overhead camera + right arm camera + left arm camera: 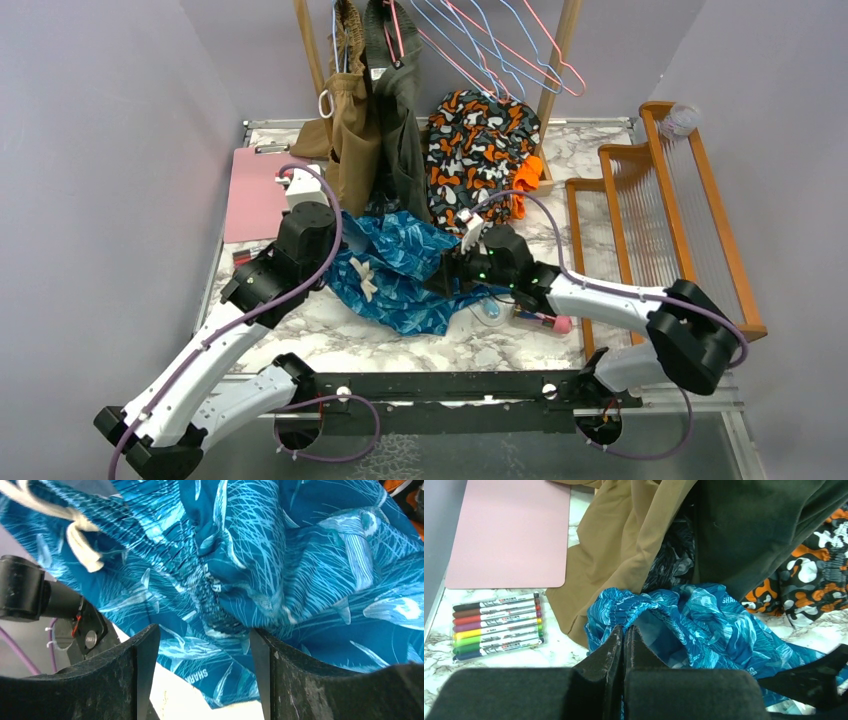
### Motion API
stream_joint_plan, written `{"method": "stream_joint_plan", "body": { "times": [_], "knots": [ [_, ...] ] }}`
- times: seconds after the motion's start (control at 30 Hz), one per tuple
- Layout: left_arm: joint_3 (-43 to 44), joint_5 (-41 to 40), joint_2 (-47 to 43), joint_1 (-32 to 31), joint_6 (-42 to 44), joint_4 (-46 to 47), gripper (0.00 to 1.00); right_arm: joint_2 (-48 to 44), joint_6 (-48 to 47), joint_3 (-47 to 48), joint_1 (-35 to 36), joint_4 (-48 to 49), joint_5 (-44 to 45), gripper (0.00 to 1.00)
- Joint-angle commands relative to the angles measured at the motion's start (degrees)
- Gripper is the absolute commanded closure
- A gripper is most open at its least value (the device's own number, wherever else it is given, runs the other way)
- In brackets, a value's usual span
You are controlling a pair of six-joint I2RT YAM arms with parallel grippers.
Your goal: Place the shorts on the hanger
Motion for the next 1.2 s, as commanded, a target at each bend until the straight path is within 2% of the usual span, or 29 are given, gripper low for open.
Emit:
{"method": "stream_joint_plan", "body": {
  "times": [0.0,0.2,0.37,0.57,0.6,0.73,0.8,0.87,1.03,1.17],
  "knots": [
    [1.9,2.3,-1.0,0.3,0.9,-1.1,1.0,4.7,1.9,4.4,1.8,3.9,3.2,0.31],
    [2.7,3.3,-2.1,0.3,1.4,-1.3,1.0,9.6,4.5,8.0,3.0,1.2,9.5,0.33],
    [4.0,5.1,-2.7,0.3,2.3,-1.5,1.0,11.7,6.0,10.3,3.0,-3.5,16.4,0.48],
    [4.7,8.4,-3.7,0.3,2.9,-1.6,1.0,13.3,8.5,11.4,3.0,-5.5,18.8,0.45],
    [4.6,8.8,-3.9,0.3,3.0,-1.6,1.0,13.5,8.6,11.5,3.0,-5.4,18.6,0.48],
    [4.2,10.6,-5.2,0.3,3.3,-2.3,1.0,11.1,7.2,11.8,3.0,-6.7,18.1,0.82],
    [4.3,11.5,-6.4,0.3,3.9,-3.1,1.0,6.8,5.6,12.5,3.0,-11.7,17.5,0.98],
    [4.2,12.6,-8.3,0.2,5.2,-3.9,1.0,1.6,3.5,13.3,3.0,-16.8,14.6,0.99],
    [2.1,17.4,-13.5,0.3,8.1,-4.0,1.0,-8.0,-1.6,21.6,3.0,-40.9,4.2,0.99],
    [-1.7,24.7,-16.9,0.3,8.2,-1.3,1.0,-14.2,-1.2,27.9,2.9,-56.8,1.8,0.99]
  ]
}}
